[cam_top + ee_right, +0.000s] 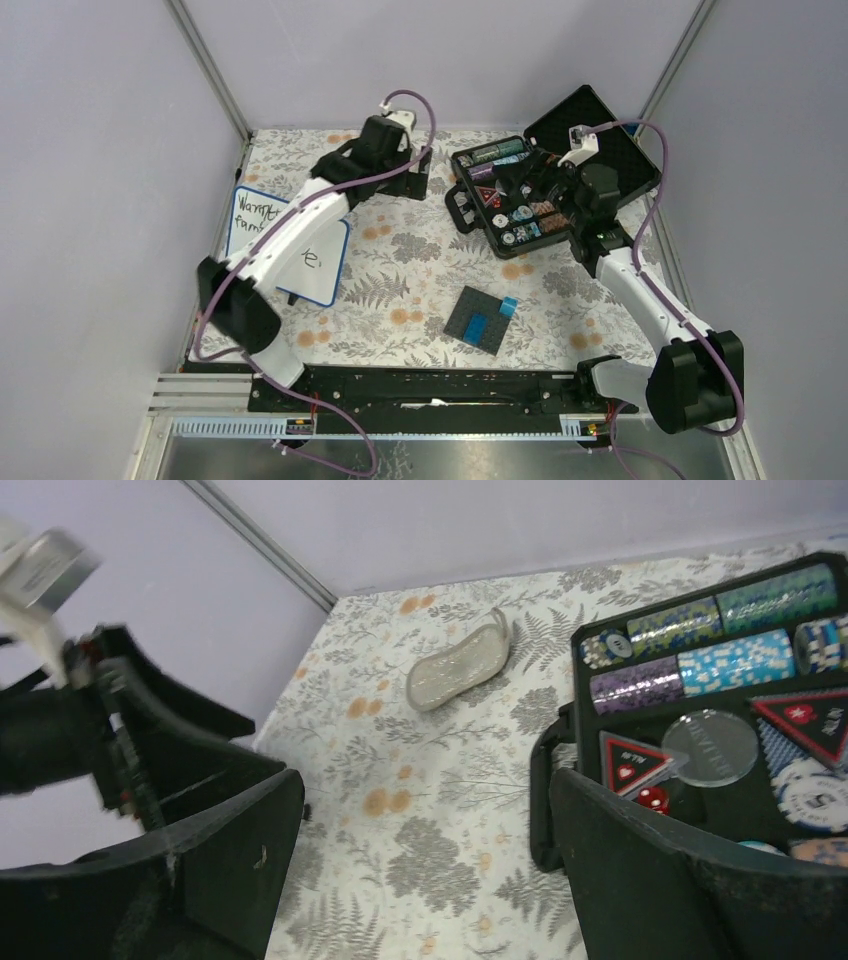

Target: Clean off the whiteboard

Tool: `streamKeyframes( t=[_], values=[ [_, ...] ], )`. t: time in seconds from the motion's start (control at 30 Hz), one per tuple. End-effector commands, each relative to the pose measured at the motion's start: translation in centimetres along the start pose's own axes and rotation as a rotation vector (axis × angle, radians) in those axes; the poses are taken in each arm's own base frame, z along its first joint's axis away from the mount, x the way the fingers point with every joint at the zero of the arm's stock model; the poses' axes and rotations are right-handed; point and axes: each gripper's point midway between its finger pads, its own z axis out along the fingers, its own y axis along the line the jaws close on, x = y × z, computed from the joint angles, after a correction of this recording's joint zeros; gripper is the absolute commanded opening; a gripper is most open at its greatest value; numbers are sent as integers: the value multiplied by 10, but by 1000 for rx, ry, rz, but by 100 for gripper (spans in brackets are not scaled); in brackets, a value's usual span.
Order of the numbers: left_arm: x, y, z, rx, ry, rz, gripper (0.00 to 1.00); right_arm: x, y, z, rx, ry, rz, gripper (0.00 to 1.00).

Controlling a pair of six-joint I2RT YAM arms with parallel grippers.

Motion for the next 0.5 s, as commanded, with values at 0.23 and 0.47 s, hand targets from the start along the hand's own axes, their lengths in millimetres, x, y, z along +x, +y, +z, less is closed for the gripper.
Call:
streamKeyframes(
  t=[0.23,0.47],
  values=[
    [-2,44,143,-409,156,244,97,6,-16,-21,-17,-113,-367,99],
    [7,84,191,-596,175,321,82,5,-21,-27,9,-141,-381,99]
  ],
)
